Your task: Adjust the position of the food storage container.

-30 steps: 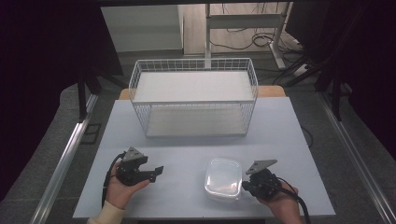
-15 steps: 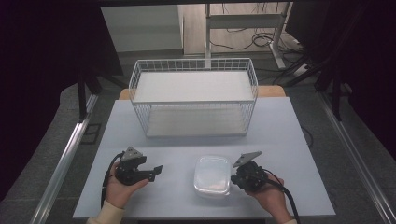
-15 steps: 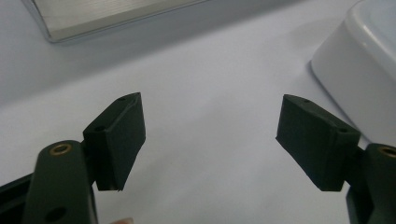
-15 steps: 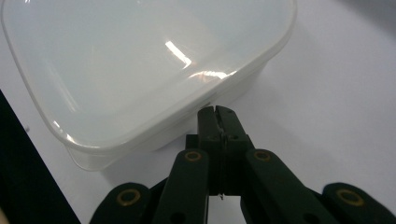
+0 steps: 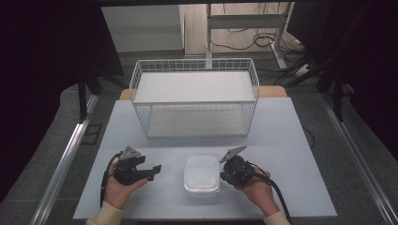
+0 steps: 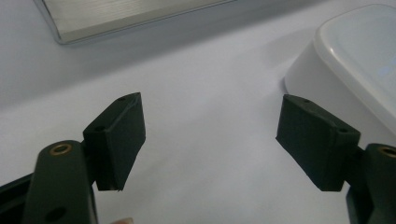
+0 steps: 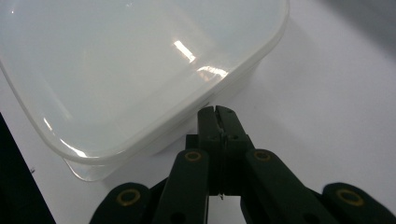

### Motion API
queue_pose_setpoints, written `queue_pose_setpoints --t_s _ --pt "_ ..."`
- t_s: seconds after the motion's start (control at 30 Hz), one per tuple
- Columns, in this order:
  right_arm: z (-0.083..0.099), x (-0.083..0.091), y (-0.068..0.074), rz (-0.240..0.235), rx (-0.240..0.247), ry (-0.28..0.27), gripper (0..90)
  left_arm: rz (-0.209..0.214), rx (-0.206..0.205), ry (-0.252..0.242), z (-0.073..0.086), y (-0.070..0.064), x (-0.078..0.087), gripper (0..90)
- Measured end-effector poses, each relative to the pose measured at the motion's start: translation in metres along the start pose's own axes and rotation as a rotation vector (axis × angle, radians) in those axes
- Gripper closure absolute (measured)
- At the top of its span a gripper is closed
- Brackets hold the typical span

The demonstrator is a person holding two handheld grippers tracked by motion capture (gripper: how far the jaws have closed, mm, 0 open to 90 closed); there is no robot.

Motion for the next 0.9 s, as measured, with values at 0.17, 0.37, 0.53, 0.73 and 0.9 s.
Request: queue_pose_setpoints --t_s 0.17,0.37,0.53,0.73,0.9 --pt "-0.007 -0.006 0.004 -0.014 0.009 -0.002 89.7 0.001 0.003 0.002 0.000 0.000 -0.001 23.6" --pt "-0.006 -0.001 0.003 -0.007 -0.010 -0.023 89.7 0.000 0.001 -0.005 0.000 -0.001 0.001 23.7" --pt "-0.002 0.015 -0.004 0.046 -0.047 -0.082 89.5 0.023 0.002 -0.019 -0.003 -0.004 0.004 24.0" --pt "0.017 0.031 -0.030 0.113 -0.278 -0.281 37.6 0.063 0.011 -0.033 -0.006 -0.009 0.006 23.8" --pt "0.032 0.038 -0.046 0.026 -0.376 -0.341 23.7 0.132 0.050 -0.060 -0.010 -0.011 0.014 26.0"
Point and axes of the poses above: each handheld gripper's, and its own axes: x roughly backward along the jaws, z roughly out of its underside, y roughly to its left, the point moved 2 cm from there along -x, roughly forward along the jaws, and after that the axes turned 7 degrees about z, right-handed, at the moved point
